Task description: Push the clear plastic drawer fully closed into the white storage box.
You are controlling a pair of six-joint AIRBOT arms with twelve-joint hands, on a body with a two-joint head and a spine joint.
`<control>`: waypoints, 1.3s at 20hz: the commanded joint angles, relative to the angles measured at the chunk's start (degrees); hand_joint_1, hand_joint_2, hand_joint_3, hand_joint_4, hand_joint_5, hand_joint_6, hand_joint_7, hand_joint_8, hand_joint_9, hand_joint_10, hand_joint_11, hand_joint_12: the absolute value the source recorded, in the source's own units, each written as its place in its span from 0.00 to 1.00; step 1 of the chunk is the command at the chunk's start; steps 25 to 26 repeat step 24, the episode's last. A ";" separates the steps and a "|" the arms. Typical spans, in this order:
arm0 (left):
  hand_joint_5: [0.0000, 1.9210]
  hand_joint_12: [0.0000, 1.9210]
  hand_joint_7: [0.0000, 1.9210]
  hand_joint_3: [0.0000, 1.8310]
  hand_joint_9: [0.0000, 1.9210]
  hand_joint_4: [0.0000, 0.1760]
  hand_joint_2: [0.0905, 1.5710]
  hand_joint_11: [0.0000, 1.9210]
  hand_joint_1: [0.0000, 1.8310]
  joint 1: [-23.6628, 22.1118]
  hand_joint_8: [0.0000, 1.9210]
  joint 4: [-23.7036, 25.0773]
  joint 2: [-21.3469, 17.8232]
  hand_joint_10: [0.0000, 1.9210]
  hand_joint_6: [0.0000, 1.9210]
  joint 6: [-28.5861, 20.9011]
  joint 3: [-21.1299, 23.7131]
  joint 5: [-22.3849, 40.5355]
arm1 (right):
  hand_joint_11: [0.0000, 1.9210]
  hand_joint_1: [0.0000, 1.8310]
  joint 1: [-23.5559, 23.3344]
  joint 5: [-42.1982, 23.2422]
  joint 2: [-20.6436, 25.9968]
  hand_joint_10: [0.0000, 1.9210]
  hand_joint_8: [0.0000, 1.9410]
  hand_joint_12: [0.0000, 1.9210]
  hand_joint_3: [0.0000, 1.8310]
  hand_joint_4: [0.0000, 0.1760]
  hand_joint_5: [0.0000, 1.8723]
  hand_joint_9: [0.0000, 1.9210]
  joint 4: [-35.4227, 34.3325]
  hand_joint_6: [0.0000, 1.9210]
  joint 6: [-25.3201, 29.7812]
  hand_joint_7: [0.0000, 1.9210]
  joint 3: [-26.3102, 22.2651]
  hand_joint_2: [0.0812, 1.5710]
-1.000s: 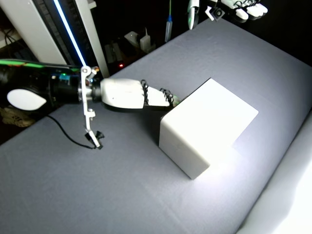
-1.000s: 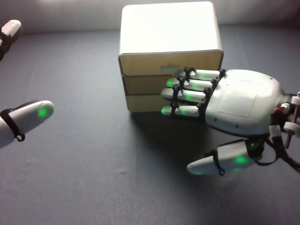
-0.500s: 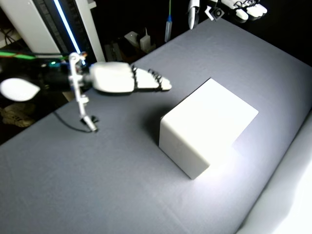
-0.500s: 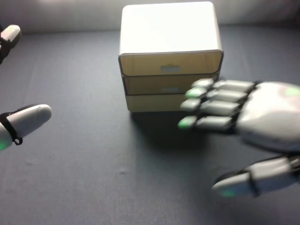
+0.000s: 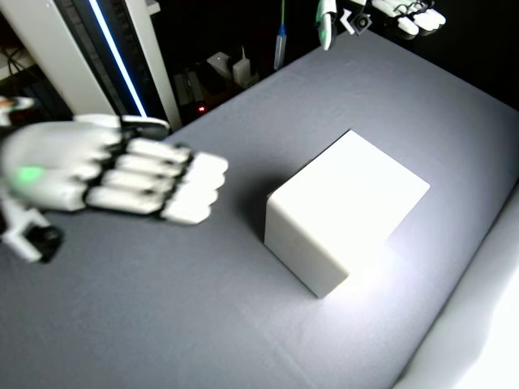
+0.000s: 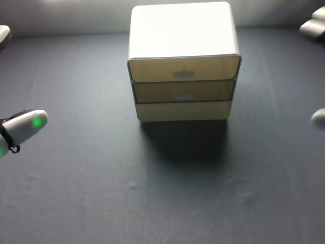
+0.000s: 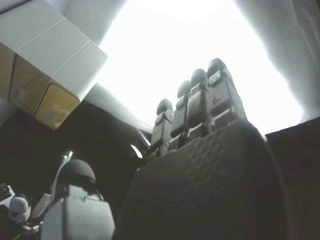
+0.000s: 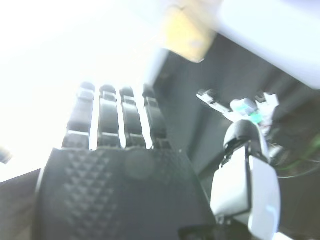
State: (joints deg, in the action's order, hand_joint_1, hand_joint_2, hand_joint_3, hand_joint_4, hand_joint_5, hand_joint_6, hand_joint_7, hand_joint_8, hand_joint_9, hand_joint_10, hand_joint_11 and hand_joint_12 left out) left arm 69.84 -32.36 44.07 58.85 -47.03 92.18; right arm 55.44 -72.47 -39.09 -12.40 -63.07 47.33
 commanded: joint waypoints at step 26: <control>0.00 0.00 0.00 0.00 0.00 0.89 0.54 0.00 0.25 -4.44 0.00 2.92 0.26 0.00 0.00 -0.32 -1.61 7.14 | 0.00 0.06 16.84 -28.53 1.27 0.00 0.00 0.00 0.00 1.00 0.00 0.00 -20.28 0.00 1.35 0.00 -1.66 0.73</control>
